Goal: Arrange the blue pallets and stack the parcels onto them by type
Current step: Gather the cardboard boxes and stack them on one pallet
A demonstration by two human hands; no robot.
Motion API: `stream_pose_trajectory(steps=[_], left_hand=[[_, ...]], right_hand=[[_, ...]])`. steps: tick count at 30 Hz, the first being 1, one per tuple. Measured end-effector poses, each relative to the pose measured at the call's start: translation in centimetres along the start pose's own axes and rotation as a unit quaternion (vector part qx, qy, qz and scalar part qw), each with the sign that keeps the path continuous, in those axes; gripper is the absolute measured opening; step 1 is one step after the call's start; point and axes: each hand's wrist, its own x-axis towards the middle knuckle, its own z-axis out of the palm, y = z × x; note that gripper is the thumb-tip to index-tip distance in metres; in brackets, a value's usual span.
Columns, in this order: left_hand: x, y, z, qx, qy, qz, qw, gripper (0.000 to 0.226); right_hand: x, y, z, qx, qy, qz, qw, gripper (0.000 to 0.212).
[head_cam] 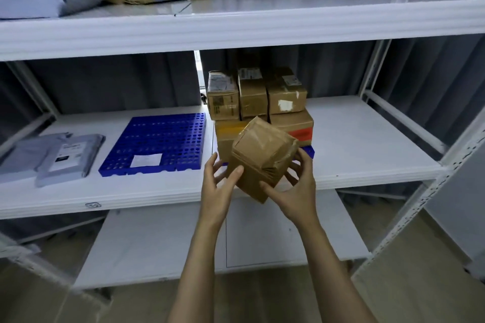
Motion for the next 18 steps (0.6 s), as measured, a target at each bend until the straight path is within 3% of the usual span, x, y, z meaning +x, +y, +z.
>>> stream_pose_trajectory(steps=[4, 9, 14, 18], left_hand=[[0.1, 0.9, 0.1, -0.011, -0.026, -0.003, 1.0, 0.069], [0.8, 1.6, 0.4, -0.041, -0.042, -0.023, 0.998, 0.049], [1.9, 1.9, 0.8, -0.043, -0.067, -0.065, 0.995, 0.071], [2.1, 2.7, 1.9, -0.051, -0.062, -0.027, 0.996, 0.078]], right_hand=[[-0.2, -0.5, 0.2, -0.014, -0.042, -0.049, 0.998, 0.1], [0.7, -1.3, -0.6, -0.019, -0.092, -0.093, 0.991, 0.096], [2.8, -2.1, -2.7, 0.007, -0.146, -0.089, 0.985, 0.096], [5.1, -2.3, -4.5, 0.044, -0.215, -0.076, 0.973, 0.093]])
